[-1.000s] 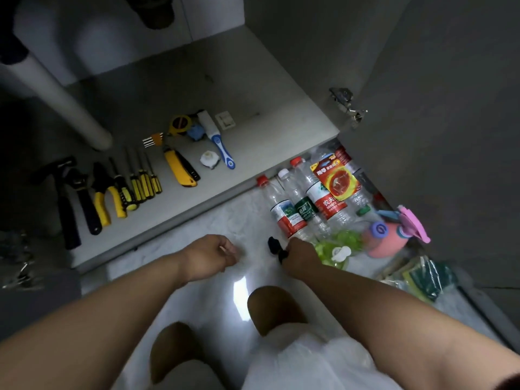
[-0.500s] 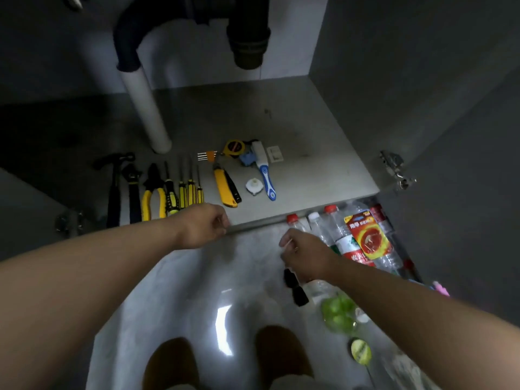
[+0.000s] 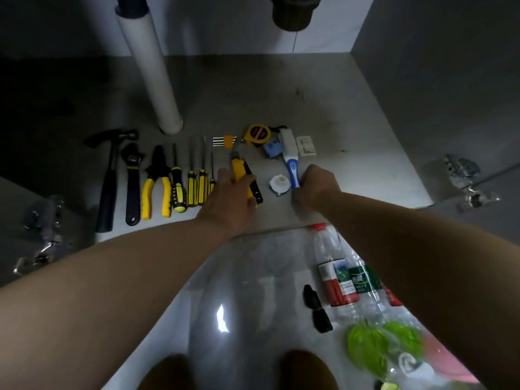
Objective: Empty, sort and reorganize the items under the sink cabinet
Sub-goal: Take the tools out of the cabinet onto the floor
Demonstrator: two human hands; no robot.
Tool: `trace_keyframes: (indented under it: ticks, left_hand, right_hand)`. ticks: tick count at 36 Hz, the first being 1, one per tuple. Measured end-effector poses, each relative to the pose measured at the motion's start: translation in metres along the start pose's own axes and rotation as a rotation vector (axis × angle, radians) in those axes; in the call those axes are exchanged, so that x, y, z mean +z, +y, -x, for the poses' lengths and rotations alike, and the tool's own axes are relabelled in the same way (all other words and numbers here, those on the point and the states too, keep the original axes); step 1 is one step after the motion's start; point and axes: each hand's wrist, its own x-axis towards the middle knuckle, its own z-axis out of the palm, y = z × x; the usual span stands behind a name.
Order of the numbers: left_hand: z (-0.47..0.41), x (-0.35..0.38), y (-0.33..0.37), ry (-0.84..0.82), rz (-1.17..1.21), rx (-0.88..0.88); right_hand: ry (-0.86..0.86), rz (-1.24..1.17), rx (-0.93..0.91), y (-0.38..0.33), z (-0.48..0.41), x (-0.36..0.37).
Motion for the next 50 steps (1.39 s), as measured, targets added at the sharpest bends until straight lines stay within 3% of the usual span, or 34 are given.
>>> trace_keyframes:
  ticks: [10, 14, 18, 21, 24, 27, 30, 33, 37, 41, 46, 50]
  left_hand:
    - [-0.018, 0.008, 0.009, 0.056, 0.226, -0.182]
    - [-0.007, 0.005, 0.005, 0.073, 0.306, -0.176]
    - [0.026, 0.005, -0.001, 0.114, 0.359, -0.039]
    - [0.066, 0.010, -0.009, 0.061, 0.247, 0.122]
    - [0.106, 0.025, -0.024, -0.121, 0.004, 0.280]
    - [0.131, 0.045, -0.051, -0.339, -0.121, 0.309]
    - [0.143, 0.061, -0.073, -0.457, -0.114, 0.263]
    - [0.142, 0.072, -0.083, -0.464, -0.094, 0.171]
    - [0.125, 0.079, -0.089, -0.512, -0.040, 0.114]
    - [0.112, 0.082, -0.091, -0.514, -0.023, 0.066]
    - [0.109, 0.081, -0.086, -0.510, 0.005, 0.079]
    - [0.111, 0.074, -0.078, -0.501, -0.004, 0.099]
  right_hand:
    - [0.010, 0.000, 0.115, 0.021, 0.010, 0.002]
    - [-0.110, -0.398, 0.199, 0.041, 0.032, 0.007]
    - [-0.180, -0.760, 0.190, 0.050, 0.073, 0.016]
    - [-0.381, -0.807, 0.088, 0.058, 0.105, 0.027]
    - [-0.731, -0.707, 0.098, 0.073, 0.127, 0.045]
    - [-1.064, -0.540, 0.169, 0.085, 0.133, 0.067]
    - [-1.198, -0.381, 0.238, 0.088, 0.131, 0.088]
    - [-1.170, -0.317, 0.270, 0.083, 0.125, 0.109]
    - [-1.007, -0.144, 0.056, 0.067, 0.119, 0.124]
    - [-0.897, -0.088, -0.003, 0.057, 0.111, 0.131]
    - [-0.780, 0.113, -0.103, 0.056, 0.106, 0.133]
    - [-0.710, 0.102, -0.060, 0.057, 0.108, 0.131]
